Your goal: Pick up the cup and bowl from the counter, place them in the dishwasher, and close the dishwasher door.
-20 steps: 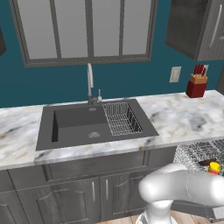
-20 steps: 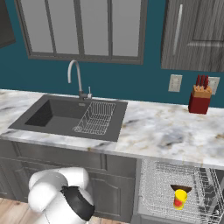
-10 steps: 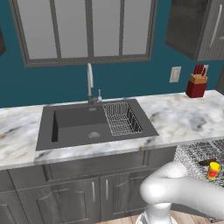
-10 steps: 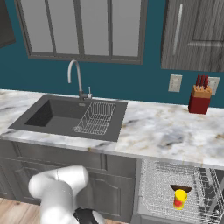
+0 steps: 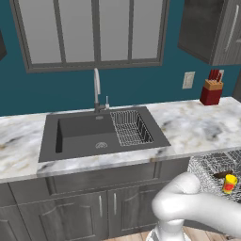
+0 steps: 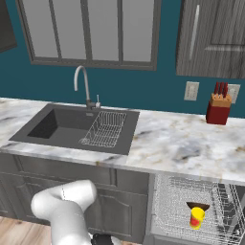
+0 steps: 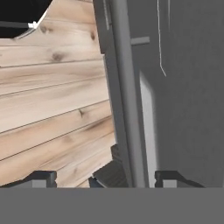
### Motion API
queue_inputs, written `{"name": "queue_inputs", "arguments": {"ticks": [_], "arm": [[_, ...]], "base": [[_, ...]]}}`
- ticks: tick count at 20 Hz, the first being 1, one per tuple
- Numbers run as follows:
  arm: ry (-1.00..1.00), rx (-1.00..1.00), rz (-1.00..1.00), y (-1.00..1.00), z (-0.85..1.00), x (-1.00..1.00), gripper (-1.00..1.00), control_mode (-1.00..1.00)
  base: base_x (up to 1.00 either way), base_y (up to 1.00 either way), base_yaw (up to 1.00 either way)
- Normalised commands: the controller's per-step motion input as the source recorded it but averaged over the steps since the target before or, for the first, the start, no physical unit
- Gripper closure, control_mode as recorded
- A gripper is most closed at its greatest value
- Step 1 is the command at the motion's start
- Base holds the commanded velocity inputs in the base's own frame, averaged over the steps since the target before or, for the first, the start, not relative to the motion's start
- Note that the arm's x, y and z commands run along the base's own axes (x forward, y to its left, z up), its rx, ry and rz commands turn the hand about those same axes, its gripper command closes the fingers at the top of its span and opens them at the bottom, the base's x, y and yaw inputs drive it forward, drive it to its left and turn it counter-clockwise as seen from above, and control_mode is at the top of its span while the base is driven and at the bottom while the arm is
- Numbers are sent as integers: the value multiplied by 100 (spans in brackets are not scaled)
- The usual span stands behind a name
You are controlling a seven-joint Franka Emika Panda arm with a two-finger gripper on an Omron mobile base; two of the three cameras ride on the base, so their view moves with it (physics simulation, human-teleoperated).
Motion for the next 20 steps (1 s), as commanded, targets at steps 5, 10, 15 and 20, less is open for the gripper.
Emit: {"name": "queue_inputs", "arguments": {"ticks": [5,10,15,20], "arm": [[-39,25,46,-100,-45,-37,-100,-100],[-46,20,46,-100,-20,-20,-100,-100],[-39,16,46,-100,-3,32,-100,-100],[-29,16,41,-100,0,80,-100,-100]], "base": [[0,0,0],[0,0,0],[0,0,0],[0,0,0]]}}
